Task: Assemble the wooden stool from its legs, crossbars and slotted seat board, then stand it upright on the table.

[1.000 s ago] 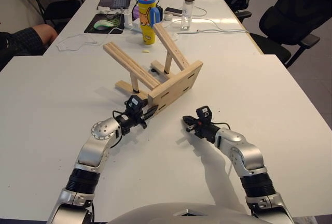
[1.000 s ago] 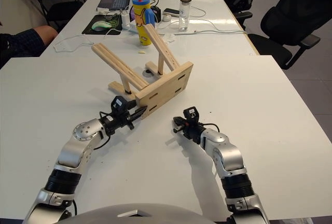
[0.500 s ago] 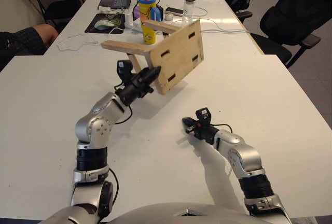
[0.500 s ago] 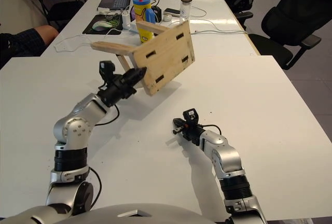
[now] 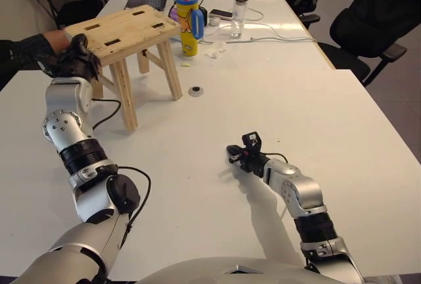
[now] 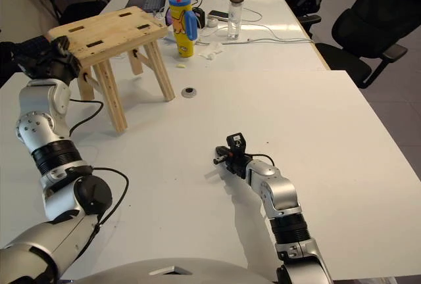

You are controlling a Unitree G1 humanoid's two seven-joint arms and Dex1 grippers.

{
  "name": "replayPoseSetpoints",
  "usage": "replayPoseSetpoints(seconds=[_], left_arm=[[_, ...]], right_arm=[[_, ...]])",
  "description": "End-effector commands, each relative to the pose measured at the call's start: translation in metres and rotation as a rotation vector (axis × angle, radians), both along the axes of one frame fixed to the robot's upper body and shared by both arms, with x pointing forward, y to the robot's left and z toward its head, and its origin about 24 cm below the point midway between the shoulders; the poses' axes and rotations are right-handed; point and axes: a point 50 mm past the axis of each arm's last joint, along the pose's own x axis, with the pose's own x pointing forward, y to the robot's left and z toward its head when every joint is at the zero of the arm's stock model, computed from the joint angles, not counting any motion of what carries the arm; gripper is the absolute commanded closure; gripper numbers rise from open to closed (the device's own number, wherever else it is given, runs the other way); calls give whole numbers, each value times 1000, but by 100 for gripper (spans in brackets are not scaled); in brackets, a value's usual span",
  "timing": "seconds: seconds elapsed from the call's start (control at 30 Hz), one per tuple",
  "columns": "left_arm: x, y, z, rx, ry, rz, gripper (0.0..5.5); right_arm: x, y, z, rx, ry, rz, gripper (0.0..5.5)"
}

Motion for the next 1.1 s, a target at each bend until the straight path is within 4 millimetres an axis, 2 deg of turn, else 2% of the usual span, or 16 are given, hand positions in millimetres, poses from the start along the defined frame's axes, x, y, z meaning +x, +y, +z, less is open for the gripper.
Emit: replayPoseSetpoints(seconds=[0.03,0.2,0.37,0.4,0.47,0.53,0.63,0.73,0.83,0.9,0.93,1.03,1.1], left_arm=[[-2,-4,-4,-15,-44,-25,352],[-17,5,-21,-27,-45,39,274],[-38,6,-32,20,-72,55,211],[-44,5,-38,66,-47,59,191],[-62,4,-59,188,44,71,187],[-75,-1,-78,233,94,49,187],[-94,-24,-93,347,63,-106,227],[-104,-53,-93,539,-18,-317,276],[-100,-88,-84,918,-133,-582,321],[-86,-97,-85,1160,-136,-657,353],[-78,-93,-89,1264,-86,-656,371],[-61,-63,-103,1519,101,-632,419],[-47,-19,-108,1718,286,-571,456]], right_arm=[[-21,-10,-38,-112,204,-12,550],[-26,-7,-41,-114,227,17,550],[-29,-5,-41,-111,236,48,550],[-30,-6,-41,-110,237,47,550],[-30,-8,-41,-112,236,41,550],[-30,-9,-40,-116,232,37,550],[-30,-9,-40,-120,224,37,550],[-28,-10,-37,-117,209,29,550],[-26,-13,-36,-119,200,13,550],[-26,-14,-37,-121,200,3,550],[-26,-13,-37,-122,200,4,550],[-23,-9,-34,-117,192,22,550],[-21,-9,-33,-115,186,20,550]])
